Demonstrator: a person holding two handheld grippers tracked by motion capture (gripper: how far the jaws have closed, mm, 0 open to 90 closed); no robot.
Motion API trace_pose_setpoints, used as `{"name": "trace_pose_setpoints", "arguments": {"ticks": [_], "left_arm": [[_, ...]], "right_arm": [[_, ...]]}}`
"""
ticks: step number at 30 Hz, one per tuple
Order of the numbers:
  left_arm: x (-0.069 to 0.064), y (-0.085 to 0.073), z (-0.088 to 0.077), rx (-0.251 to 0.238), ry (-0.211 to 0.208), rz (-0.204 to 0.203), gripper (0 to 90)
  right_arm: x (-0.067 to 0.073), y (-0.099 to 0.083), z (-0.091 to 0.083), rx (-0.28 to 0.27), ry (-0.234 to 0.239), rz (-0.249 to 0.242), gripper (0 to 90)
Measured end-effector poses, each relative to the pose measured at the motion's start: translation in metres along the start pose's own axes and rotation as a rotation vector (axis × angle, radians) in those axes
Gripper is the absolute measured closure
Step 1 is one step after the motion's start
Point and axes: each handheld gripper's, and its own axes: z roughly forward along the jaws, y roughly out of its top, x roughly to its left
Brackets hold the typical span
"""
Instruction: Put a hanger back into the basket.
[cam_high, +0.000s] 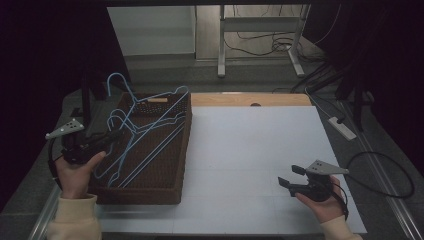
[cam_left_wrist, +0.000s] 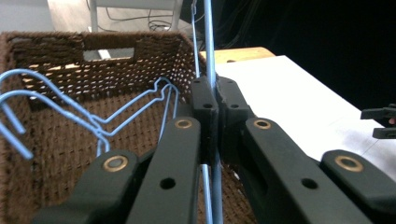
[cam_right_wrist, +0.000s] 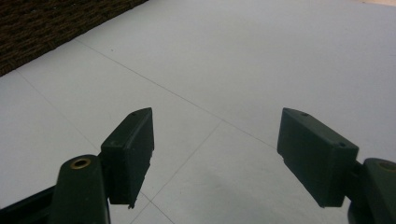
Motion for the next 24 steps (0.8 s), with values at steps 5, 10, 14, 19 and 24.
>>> {"name": "trace_pose_setpoints", "arguments": {"ticks": [5, 10, 14, 19, 24], "left_arm": [[0.007, -0.002, -0.005, 0.004, -0.006, 0.003, 87.8], [0.011, -0.004, -0.006, 0.029, -0.005, 0.004, 87.8], [0.013, -0.007, 0.002, 0.069, -0.003, 0.005, 87.8], [0.015, -0.010, 0.012, 0.111, -0.001, 0.001, 87.8], [0.016, -0.012, 0.023, 0.145, 0.014, -0.014, 87.8]], "right_arm": [[0.000, 0.000, 0.000, 0.002, -0.001, -0.002, 28.4], [0.000, 0.000, 0.000, 0.003, 0.000, -0.002, 28.4], [0.000, 0.000, 0.000, 0.004, 0.000, -0.003, 28.4], [0.000, 0.000, 0.001, 0.003, -0.001, -0.003, 28.4], [0.000, 0.000, 0.001, 0.005, 0.000, -0.003, 28.4]]}}
